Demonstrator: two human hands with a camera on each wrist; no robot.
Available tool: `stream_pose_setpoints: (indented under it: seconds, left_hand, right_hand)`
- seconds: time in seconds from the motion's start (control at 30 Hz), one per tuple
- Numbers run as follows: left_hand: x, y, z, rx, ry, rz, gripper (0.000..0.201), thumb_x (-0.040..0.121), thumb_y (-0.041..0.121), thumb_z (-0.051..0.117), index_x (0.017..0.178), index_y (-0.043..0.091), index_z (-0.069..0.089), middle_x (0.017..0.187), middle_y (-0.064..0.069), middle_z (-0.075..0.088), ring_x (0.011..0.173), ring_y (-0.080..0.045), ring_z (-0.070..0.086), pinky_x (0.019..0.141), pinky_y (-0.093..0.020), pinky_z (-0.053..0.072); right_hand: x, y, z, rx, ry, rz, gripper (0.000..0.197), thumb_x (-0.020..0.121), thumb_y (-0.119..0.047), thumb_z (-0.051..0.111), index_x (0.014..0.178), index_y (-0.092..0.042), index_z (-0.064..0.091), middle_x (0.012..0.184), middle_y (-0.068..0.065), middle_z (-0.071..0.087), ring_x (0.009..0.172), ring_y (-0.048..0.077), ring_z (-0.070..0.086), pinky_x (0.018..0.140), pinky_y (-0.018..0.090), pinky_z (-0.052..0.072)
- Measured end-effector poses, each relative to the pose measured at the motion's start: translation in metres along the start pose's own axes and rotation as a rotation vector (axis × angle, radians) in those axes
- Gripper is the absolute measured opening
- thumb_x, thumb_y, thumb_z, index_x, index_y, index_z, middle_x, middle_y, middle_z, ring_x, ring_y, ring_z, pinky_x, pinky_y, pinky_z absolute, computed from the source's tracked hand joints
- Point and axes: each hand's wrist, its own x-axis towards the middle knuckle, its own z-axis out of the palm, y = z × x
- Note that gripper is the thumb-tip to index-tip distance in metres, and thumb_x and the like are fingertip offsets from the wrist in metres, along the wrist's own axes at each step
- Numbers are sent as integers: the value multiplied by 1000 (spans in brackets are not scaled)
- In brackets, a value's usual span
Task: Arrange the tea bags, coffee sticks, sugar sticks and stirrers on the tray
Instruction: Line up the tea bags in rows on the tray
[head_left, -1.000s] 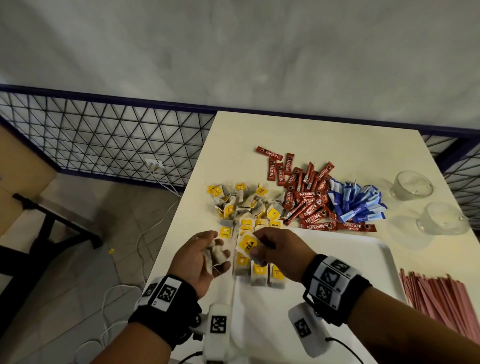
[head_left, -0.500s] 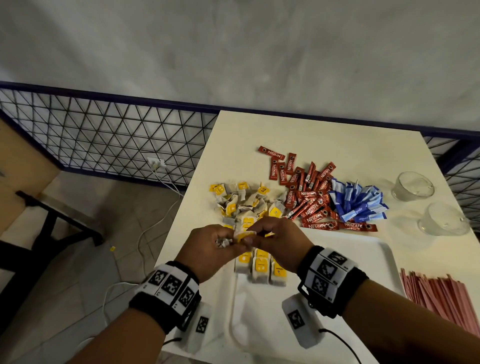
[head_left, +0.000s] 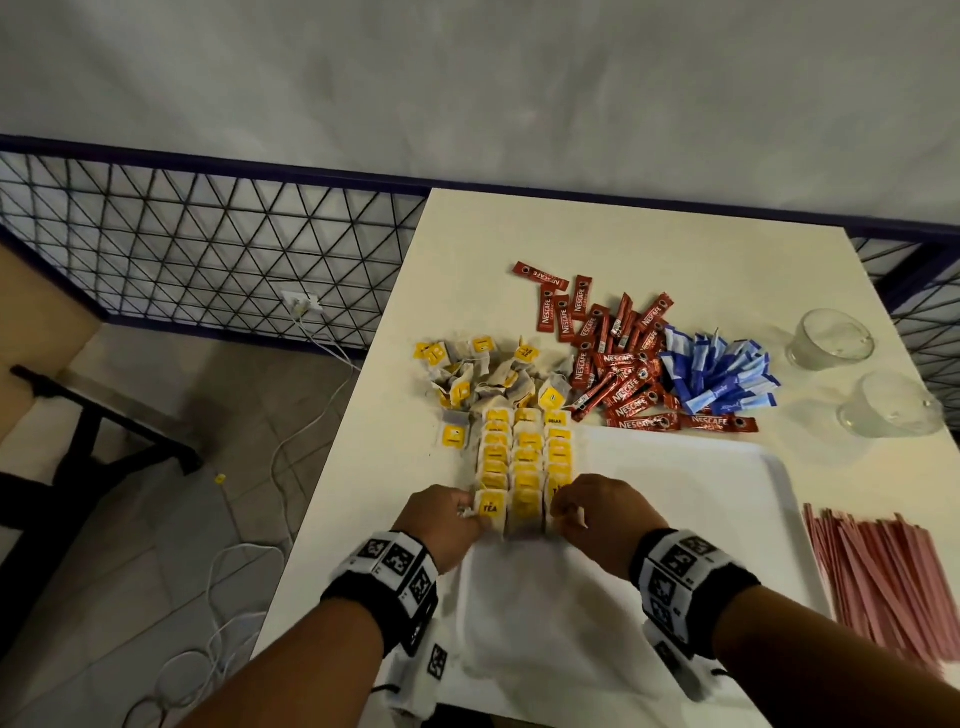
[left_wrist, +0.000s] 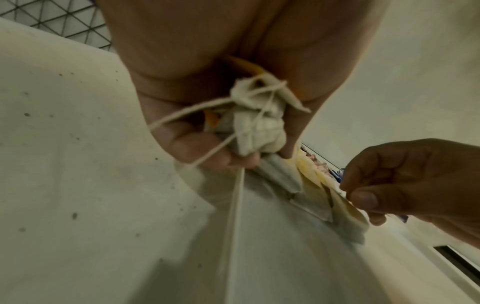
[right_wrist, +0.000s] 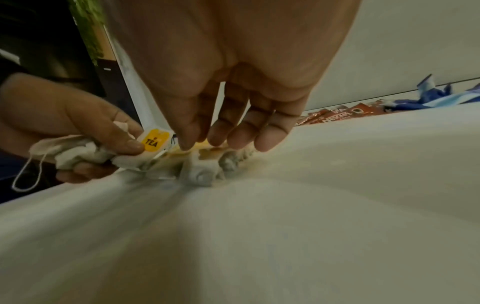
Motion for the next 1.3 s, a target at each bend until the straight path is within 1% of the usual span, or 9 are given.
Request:
stream_pose_setpoints:
  seconds: [0.07,0.27,0.43,0.8,0.87,1.0,1.1,1.2,1.3]
  left_hand:
    - [3,1,5,56,24,-9,27,84,37,68,104,20,74,104,-4,73,101,-21,64,80,-24,48]
    - [7,2,12,246,96,-45,31,84,41,65,106,19,68,110,-4,69,105,-25,61,84,-28,49]
    - [5,-2,14,232,171,-87,23,83,43,64,80,23,52,100,-4,68,94,-28,62,72,-27,45]
    - [-4,0,14,272,175,29,14,87,36,58,98,28,61,103,2,68,98,-23,61,83,-33,51]
    - [-7,4,11,259,176,49,10,86,36,60,92,29,64,100,3,69,96,-21,62,81,-31,51]
    - [-9,11,-7,-101,217,-13,24,78,39,74,71,20,62,76,-3,68,70,-21,61,64,-28,50]
    - [-17,25,-23,-854,16,-225,39,75,48,74,66,14,58,58,-6,58,47,-21,53,57,-36,52]
    - [-21,33,-38,-1339,-206,-349,49,85,59,53,69,14,59,59,-6,61,48,-21,60,55,-33,52]
    - [-17,30,-46,-1500,-282,-302,59,83,68,46,87,11,60,79,-12,66,64,-27,64,61,-38,56]
  right_hand:
    - [-3,4,6,7,11,-11,22,87,-23,55,104,-24,68,104,-1,59,92,20,58,77,23,40]
    - [-4,10,23,76,66,-16,17,85,-21,59,98,-24,70,99,0,58,88,22,59,77,25,45]
    - [-6,12,27,81,80,-26,18,83,-18,59,96,-21,70,99,1,57,85,24,59,74,24,44]
    - [-8,16,30,74,166,-77,22,82,-13,65,101,-17,74,107,6,61,91,28,62,77,19,39]
    - [-8,15,28,53,141,-80,23,84,-17,64,105,-19,73,110,4,60,95,25,61,80,19,39]
    - [-7,-1,10,105,253,-159,18,81,-21,69,98,-20,73,100,1,62,84,20,61,76,23,46]
    - [-2,-26,-12,186,306,-229,16,85,-23,68,100,-21,72,94,-6,59,65,1,50,67,12,40]
    - [3,-52,-30,225,335,-324,17,84,-23,69,101,-22,72,89,-10,61,60,-2,48,63,2,36]
    - [3,-73,-36,233,338,-395,21,82,-26,68,102,-23,71,91,-9,64,64,-1,50,65,7,40]
